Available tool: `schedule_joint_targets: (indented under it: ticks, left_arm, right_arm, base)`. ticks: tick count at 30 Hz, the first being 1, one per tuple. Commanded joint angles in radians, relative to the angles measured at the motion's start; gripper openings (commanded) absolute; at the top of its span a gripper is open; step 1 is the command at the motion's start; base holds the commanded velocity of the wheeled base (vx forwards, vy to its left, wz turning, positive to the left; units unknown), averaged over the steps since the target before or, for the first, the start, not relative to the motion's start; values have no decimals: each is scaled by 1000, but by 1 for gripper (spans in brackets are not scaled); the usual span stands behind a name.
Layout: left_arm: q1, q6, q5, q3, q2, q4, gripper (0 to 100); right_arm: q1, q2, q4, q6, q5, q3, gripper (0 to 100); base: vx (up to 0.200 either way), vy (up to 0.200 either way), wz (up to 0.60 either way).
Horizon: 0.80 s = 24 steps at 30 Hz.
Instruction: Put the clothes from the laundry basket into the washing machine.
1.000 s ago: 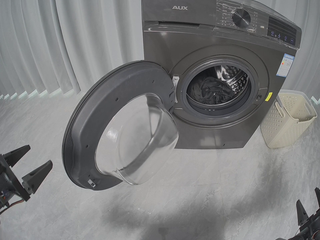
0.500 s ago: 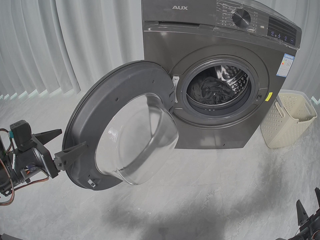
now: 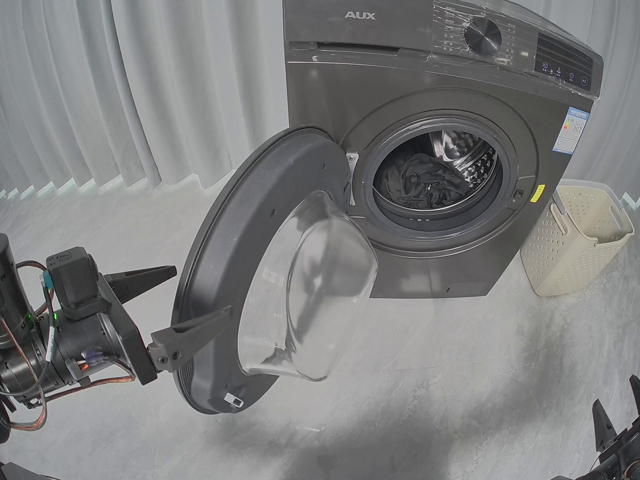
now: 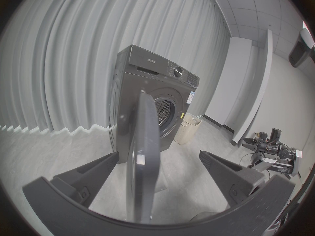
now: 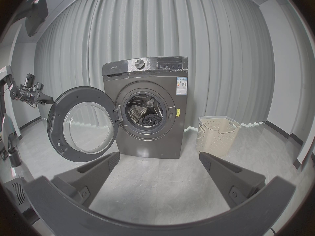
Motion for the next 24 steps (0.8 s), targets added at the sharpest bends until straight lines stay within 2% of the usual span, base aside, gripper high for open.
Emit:
schedule_joint_targets:
  ticks: [1, 6, 11, 14, 21, 23, 24]
  left_arm:
    - [0, -5, 16, -3, -29, -6, 100]
    - [70, -5, 17, -2, -85, -35, 100]
    - [208, 5, 13, -5, -86, -35, 100]
    - [245, 9, 17, -3, -48, -37, 100]
    - [243, 10, 17, 1, 35, -53, 100]
    - [230, 12, 14, 9, 50, -67, 100]
    - [197, 13, 13, 11, 67, -72, 100]
  right_arm:
    - [0, -16, 0, 0, 0, 18, 100]
    - [0, -16, 0, 0, 1, 18, 100]
    - [0, -16, 0, 0, 1, 18, 100]
    - [0, -16, 0, 0, 1, 18, 100]
    - [0, -16, 0, 0, 1, 18, 100]
    - [0, -16, 0, 0, 1, 18, 100]
    - [0, -16, 0, 0, 1, 18, 100]
  base:
    - [0, 0, 0]
    - [0, 0, 0]
    - [0, 0, 0]
    - [0, 0, 0]
    - [0, 0, 0]
    - [0, 0, 0]
    - [0, 0, 0]
